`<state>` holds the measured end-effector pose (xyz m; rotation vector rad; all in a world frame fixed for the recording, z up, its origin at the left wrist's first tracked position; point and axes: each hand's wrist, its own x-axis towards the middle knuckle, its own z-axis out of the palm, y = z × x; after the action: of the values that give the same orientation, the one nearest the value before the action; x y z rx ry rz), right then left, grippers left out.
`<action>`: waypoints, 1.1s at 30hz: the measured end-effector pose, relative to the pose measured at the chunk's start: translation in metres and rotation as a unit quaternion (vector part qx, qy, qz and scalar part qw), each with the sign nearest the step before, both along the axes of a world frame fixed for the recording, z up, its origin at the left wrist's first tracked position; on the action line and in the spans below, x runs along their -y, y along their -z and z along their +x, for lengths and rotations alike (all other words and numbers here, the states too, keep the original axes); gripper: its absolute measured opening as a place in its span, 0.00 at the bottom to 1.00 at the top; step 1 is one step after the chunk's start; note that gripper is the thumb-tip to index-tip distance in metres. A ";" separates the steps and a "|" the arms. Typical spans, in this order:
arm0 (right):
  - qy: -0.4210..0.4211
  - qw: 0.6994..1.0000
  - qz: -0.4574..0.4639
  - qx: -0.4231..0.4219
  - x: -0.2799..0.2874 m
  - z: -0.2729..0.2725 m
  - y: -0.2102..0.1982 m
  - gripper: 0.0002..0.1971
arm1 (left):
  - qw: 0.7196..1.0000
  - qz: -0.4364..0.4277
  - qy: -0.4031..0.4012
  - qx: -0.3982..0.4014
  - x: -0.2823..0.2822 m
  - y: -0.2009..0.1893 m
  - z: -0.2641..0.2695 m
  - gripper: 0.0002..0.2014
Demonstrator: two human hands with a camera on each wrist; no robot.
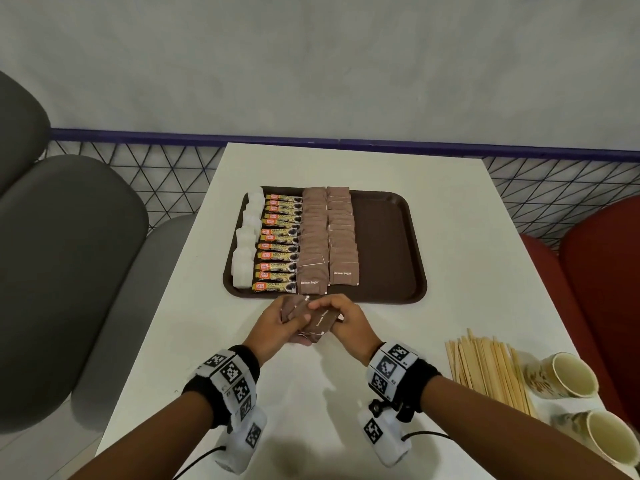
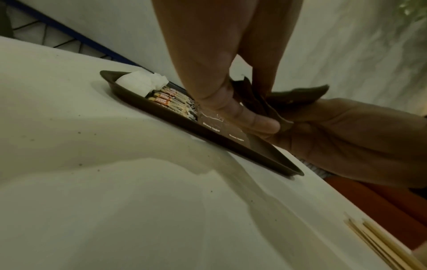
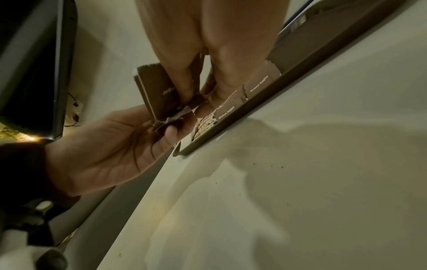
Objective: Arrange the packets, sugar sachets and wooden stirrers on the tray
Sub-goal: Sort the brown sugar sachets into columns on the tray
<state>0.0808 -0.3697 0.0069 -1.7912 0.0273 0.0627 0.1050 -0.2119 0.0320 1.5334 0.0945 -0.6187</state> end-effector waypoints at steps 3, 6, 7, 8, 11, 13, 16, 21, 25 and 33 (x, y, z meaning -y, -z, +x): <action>-0.018 1.000 0.002 -0.015 0.002 0.002 0.003 0.24 | 1.000 -0.007 -0.010 0.003 -0.002 0.000 0.002 0.17; -0.027 0.999 0.011 -0.039 0.005 0.005 0.001 0.22 | 1.000 -0.003 -0.013 0.001 -0.004 0.002 0.003 0.18; -0.023 0.999 0.013 -0.046 0.008 0.006 0.000 0.21 | 1.000 0.002 -0.013 0.001 -0.005 0.004 0.004 0.19; -0.015 0.998 0.009 -0.052 0.011 0.008 -0.001 0.20 | 1.000 0.007 -0.015 0.000 -0.007 0.006 0.005 0.20; 0.025 0.998 -0.038 -0.043 0.029 0.017 0.001 0.18 | 1.000 0.022 -0.020 -0.002 -0.014 0.013 0.008 0.20; 0.053 0.994 -0.083 -0.038 0.043 0.024 0.005 0.16 | 0.999 0.030 -0.022 -0.006 -0.019 0.016 0.010 0.19; 0.070 0.988 -0.104 -0.094 0.064 0.039 0.015 0.17 | 0.999 0.033 -0.025 -0.009 -0.026 0.020 0.012 0.19; 0.091 0.980 0.005 -0.176 0.081 0.062 0.018 0.30 | 0.999 0.020 -0.033 -0.018 -0.026 0.020 0.014 0.21; 0.128 0.982 -0.024 -0.134 0.079 0.068 0.016 0.23 | 0.999 0.017 -0.030 -0.017 -0.027 0.019 0.016 0.22; 0.138 0.977 -0.130 -0.102 0.061 0.077 0.026 0.18 | 0.999 0.000 -0.037 -0.025 -0.027 0.016 0.020 0.23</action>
<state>0.1575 -0.4311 -0.0194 -2.0185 0.4489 0.0439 0.1247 -0.1850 0.0155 1.5086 0.1882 -0.5978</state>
